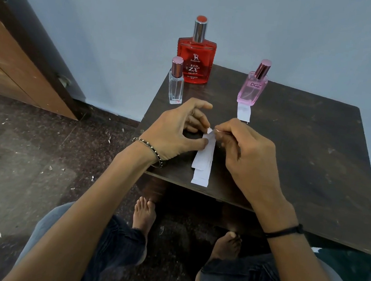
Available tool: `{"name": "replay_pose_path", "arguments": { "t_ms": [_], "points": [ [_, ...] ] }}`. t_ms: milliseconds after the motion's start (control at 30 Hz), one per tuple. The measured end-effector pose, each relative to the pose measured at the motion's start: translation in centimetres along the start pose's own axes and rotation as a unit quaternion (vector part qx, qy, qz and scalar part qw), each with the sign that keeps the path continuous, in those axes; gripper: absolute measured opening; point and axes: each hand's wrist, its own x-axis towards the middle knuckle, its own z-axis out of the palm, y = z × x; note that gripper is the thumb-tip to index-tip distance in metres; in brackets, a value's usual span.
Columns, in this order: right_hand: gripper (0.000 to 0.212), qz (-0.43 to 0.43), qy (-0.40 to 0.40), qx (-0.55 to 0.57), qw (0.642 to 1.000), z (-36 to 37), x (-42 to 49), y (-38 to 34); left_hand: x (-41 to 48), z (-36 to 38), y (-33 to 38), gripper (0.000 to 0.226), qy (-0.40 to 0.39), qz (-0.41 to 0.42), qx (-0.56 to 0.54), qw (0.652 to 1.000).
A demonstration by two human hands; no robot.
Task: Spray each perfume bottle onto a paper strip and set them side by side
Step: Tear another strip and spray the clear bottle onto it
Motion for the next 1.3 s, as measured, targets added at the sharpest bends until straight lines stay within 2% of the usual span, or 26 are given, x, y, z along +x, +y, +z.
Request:
{"name": "replay_pose_path", "arguments": {
  "t_ms": [133,333,467,600,700,767,833,900,1100,1300],
  "points": [
    [0.005,0.044,0.017,0.036,0.998,-0.4,0.2,0.4,0.0,0.0,0.0,0.064,0.000,0.004,0.009,1.000],
    [0.005,0.049,0.025,0.037,0.998,-0.3,0.0,-0.2,0.1,0.0,0.0,0.063,-0.003,0.008,0.019,1.000],
    [0.006,0.142,0.080,0.104,0.981,-1.1,0.4,-0.1,0.2,0.0,0.0,0.063,-0.003,0.006,0.015,1.000],
    [0.008,0.190,0.054,0.127,0.972,-1.1,0.2,-0.2,0.0,0.1,-0.1,0.054,0.018,0.010,0.016,1.000],
    [0.007,0.188,0.067,0.164,0.966,-0.7,0.2,-0.5,-0.1,0.6,0.3,0.028,0.092,0.040,0.027,0.995],
    [0.012,0.173,0.080,0.163,0.968,-0.6,0.4,-0.7,0.0,0.9,0.9,0.010,0.148,0.018,-0.008,0.989],
    [0.017,0.146,0.083,0.151,0.974,-0.4,0.4,-0.9,0.2,1.2,1.1,0.029,0.168,-0.023,-0.053,0.984],
    [0.020,0.122,0.075,0.144,0.979,-0.2,0.4,-1.1,0.2,1.3,1.3,0.036,0.159,-0.044,-0.076,0.983],
    [0.022,0.101,0.053,0.129,0.985,0.3,0.4,-1.3,0.2,1.0,0.7,0.017,0.164,-0.056,-0.156,0.973],
    [0.021,0.124,0.075,0.091,0.985,0.3,1.9,-2.4,0.1,0.6,0.3,0.016,0.176,-0.074,-0.158,0.969]
  ]
}}
